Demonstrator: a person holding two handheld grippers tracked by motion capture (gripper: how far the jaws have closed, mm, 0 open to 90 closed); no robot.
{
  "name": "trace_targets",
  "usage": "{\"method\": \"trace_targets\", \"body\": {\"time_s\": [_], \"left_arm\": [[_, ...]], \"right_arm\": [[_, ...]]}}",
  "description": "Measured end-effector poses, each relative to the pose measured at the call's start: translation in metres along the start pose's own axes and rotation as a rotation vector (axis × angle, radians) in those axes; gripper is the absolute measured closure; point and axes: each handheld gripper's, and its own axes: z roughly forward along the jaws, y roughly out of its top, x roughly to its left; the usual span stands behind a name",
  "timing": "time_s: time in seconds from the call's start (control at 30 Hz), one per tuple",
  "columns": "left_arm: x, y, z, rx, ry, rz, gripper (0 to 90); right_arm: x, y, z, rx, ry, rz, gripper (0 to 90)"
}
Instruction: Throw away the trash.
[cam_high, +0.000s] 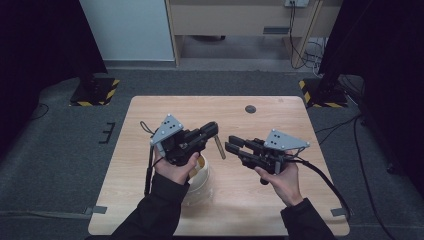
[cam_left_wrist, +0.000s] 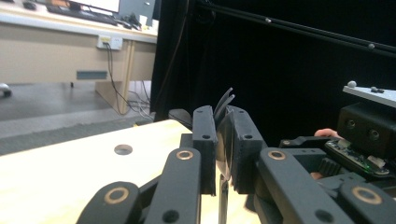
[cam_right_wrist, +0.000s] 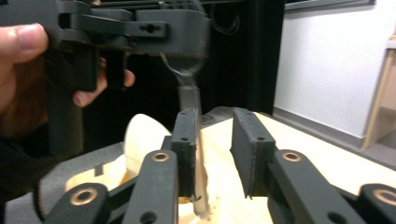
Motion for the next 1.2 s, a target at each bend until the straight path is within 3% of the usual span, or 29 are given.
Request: {"method": "trace_targets", "body": {"time_s": [0.17, 0.23, 0.47, 0.77, 0.97, 1.07, 1.2], "left_arm": [[0.012, 0.003, -0.01, 0.007, 0.025, 0.027, 82.6], [0.018, 0.003, -0.015, 0.015, 0.034, 0.027, 82.7], [0.041, -0.007, -0.025, 0.058, 0.071, 0.044, 82.6], [0.055, -0.026, -0.02, 0.124, 0.047, 0.035, 79.1], [0.057, -0.026, -0.028, 0.077, 0.046, 0.035, 65.8], [0.058, -0.025, -0.042, 0.029, 0.058, 0.054, 58.0], [0.065, -0.028, -0.062, 0.012, 0.087, 0.057, 52.3]], "right_arm": [[-0.006, -0.001, -0.003, 0.033, -0.064, -0.042, 65.1], [-0.012, -0.006, -0.005, 0.025, -0.073, -0.016, 64.6], [-0.034, -0.021, -0.014, 0.055, -0.169, 0.015, 59.0], [-0.05, -0.032, -0.02, 0.088, -0.227, 0.024, 55.2], [-0.055, -0.033, -0.025, 0.092, -0.254, 0.028, 53.1], [-0.06, -0.035, -0.029, 0.102, -0.281, 0.03, 50.2], [-0.068, -0.042, -0.038, 0.122, -0.33, 0.033, 46.7]]}}
